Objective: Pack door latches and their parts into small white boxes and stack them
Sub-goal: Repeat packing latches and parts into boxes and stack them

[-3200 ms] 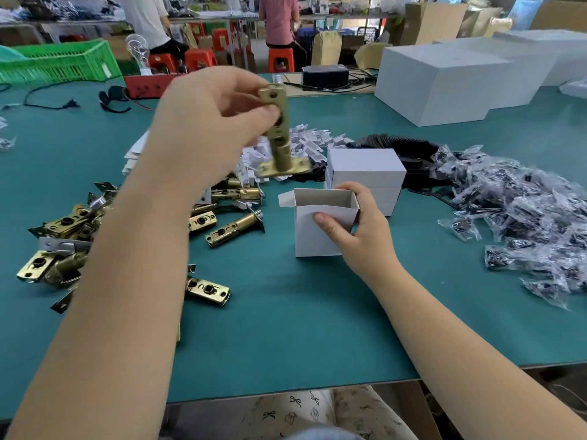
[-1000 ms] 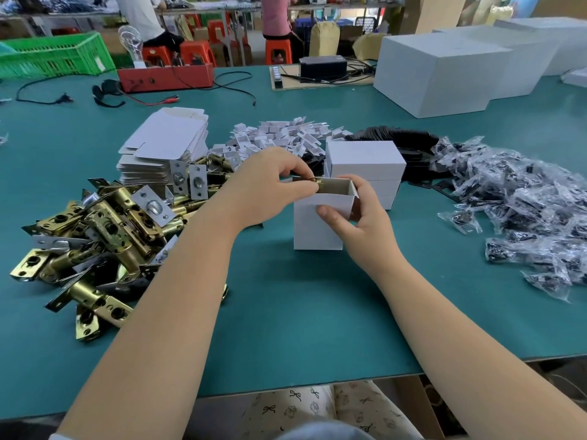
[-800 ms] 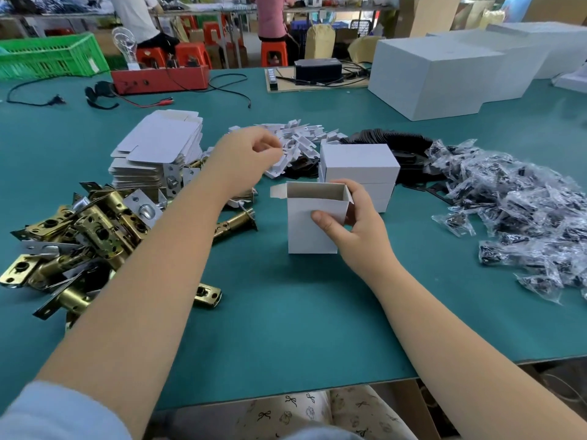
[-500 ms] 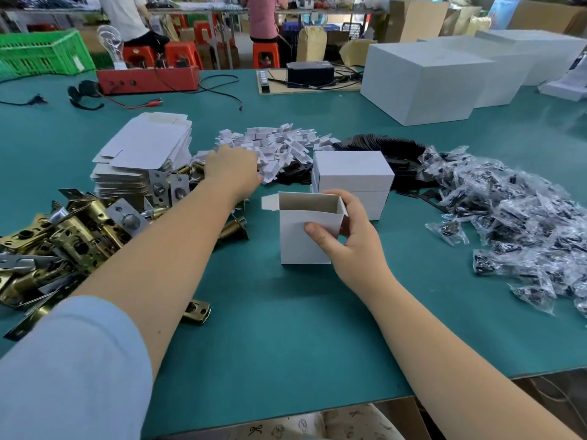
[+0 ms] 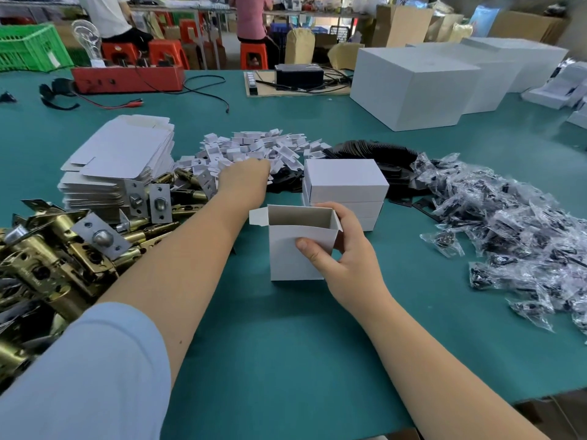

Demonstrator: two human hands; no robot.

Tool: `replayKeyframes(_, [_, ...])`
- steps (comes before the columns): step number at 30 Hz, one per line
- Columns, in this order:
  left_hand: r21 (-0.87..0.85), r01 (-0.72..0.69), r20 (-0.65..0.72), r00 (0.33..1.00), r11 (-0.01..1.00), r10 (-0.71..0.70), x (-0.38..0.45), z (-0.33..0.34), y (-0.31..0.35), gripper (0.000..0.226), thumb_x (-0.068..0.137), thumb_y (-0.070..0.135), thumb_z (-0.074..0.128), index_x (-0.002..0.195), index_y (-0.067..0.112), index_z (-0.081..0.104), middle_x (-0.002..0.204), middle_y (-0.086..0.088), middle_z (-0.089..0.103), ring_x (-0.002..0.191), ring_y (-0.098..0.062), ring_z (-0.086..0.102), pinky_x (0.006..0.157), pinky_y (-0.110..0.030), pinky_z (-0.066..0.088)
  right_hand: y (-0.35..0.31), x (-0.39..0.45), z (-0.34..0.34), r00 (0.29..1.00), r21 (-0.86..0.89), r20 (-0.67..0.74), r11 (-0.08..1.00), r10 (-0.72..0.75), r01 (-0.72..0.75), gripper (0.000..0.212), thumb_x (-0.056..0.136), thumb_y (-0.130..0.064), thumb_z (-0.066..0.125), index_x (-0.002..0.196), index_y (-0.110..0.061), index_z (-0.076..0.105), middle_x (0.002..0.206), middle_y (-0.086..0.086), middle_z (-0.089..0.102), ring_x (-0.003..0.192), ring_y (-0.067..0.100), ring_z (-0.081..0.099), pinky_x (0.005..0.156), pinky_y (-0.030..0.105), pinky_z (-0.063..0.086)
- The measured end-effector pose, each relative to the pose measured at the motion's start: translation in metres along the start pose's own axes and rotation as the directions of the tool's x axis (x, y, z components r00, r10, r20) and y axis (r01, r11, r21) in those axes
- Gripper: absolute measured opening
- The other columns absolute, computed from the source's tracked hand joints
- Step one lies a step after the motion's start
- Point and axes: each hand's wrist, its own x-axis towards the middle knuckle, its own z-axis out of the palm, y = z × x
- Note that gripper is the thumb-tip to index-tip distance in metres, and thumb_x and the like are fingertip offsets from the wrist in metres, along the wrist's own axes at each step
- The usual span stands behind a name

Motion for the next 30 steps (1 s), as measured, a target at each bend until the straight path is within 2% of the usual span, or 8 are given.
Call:
replayKeyframes(6, [0.082,-0.019,0.033,0.999,0.996,0.017,-0.007,-0.002,0.000,0.028,0.090,-0.003,0.048,0.117,0.003,0.056,0.116,-0.018,0.048,0.105,-0.040,0.054,0.072,-0.041,0.038,-0.001,0.000,0.001,1.000,0.003,-0.005,1.000,0.006,-0.006,0.042,0.075,-0.047,0.066,0.099,-0.070,0.041,0.100,-0.036,0.058,0.093,-0.004,0.058,0.070,0.004,0.043])
replayKeyframes(10, [0.126,0.005,0.113,0.993,0.992,-0.019,-0.007,-0.004,0.003,0.028,0.096,0.012,0.048,0.123,0.011,0.055,0.124,-0.014,0.041,0.118,-0.035,0.043,0.084,-0.043,0.041,0.000,-0.001,0.000,1.000,0.009,-0.003,1.000,0.004,-0.004,0.042,0.074,-0.048,0.067,0.100,-0.069,0.042,0.100,-0.035,0.058,0.094,-0.004,0.058,0.069,0.005,0.043])
replayKeyframes(12, [-0.025,0.075,0.072,0.995,0.997,-0.073,-0.008,-0.004,0.003,0.024,0.098,0.011,0.046,0.119,0.006,0.055,0.124,-0.015,0.042,0.116,-0.033,0.043,0.087,-0.045,0.043,0.001,0.000,0.000,1.000,0.006,-0.003,1.000,0.001,-0.001,0.041,0.074,-0.047,0.067,0.099,-0.068,0.042,0.100,-0.035,0.058,0.094,-0.004,0.058,0.069,0.005,0.044])
replayKeyframes(16, [-0.252,0.032,-0.149,0.986,0.967,-0.071,-0.016,-0.017,0.001,0.025,0.100,0.021,0.046,0.104,0.011,0.069,0.112,-0.012,0.053,0.110,-0.029,0.047,0.070,-0.034,0.036,0.001,0.004,0.000,1.000,0.004,-0.012,1.000,0.003,-0.003,0.039,0.074,-0.048,0.066,0.099,-0.067,0.043,0.100,-0.035,0.058,0.093,-0.005,0.058,0.069,0.006,0.044])
replayKeyframes(20, [-0.721,-0.013,-0.218,0.953,0.693,-0.209,-0.034,-0.058,0.006,0.018,0.088,0.026,0.063,0.075,0.014,0.066,0.071,0.000,0.064,0.070,-0.018,0.056,0.062,-0.027,0.041,0.003,0.007,0.001,1.000,0.009,-0.015,1.000,0.002,-0.001,0.037,0.074,-0.047,0.066,0.101,-0.059,0.044,0.099,-0.035,0.058,0.090,-0.006,0.057,0.068,0.005,0.043])
replayKeyframes(24, [-0.897,-0.280,-0.288,0.957,0.342,0.027,-0.075,-0.106,0.018,0.004,0.087,0.020,0.071,0.083,0.020,0.072,0.070,0.012,0.069,0.062,-0.009,0.059,0.064,-0.025,0.053,0.004,0.008,0.000,1.000,0.008,0.000,1.000,-0.011,0.011,0.039,0.081,-0.038,0.071,0.106,-0.053,0.044,0.100,-0.034,0.058,0.088,-0.007,0.058,0.067,0.004,0.043])
replayKeyframes(27, [-0.815,-0.364,-0.249,0.923,0.451,0.294,-0.097,-0.116,0.021,0.015,0.086,0.010,0.071,0.086,0.025,0.071,0.079,0.014,0.071,0.072,-0.018,0.065,0.072,-0.025,0.055,0.004,0.009,0.000,1.000,0.019,-0.007,1.000,-0.008,0.009,0.038,0.078,-0.041,0.070,0.106,-0.050,0.046,0.098,-0.031,0.062,0.086,-0.004,0.060,0.067,0.006,0.044])
replayKeyframes(30, [-0.783,-0.362,-0.199,0.916,0.505,0.347,-0.105,-0.114,0.015,0.033,0.083,-0.008,0.061,0.084,0.024,0.070,0.084,0.007,0.071,0.081,-0.014,0.066,0.077,-0.027,0.055,0.004,0.009,0.000,1.000,0.025,-0.006,1.000,-0.006,0.006,0.037,0.075,-0.045,0.066,0.106,-0.050,0.047,0.098,-0.029,0.062,0.086,-0.002,0.060,0.068,0.008,0.045])
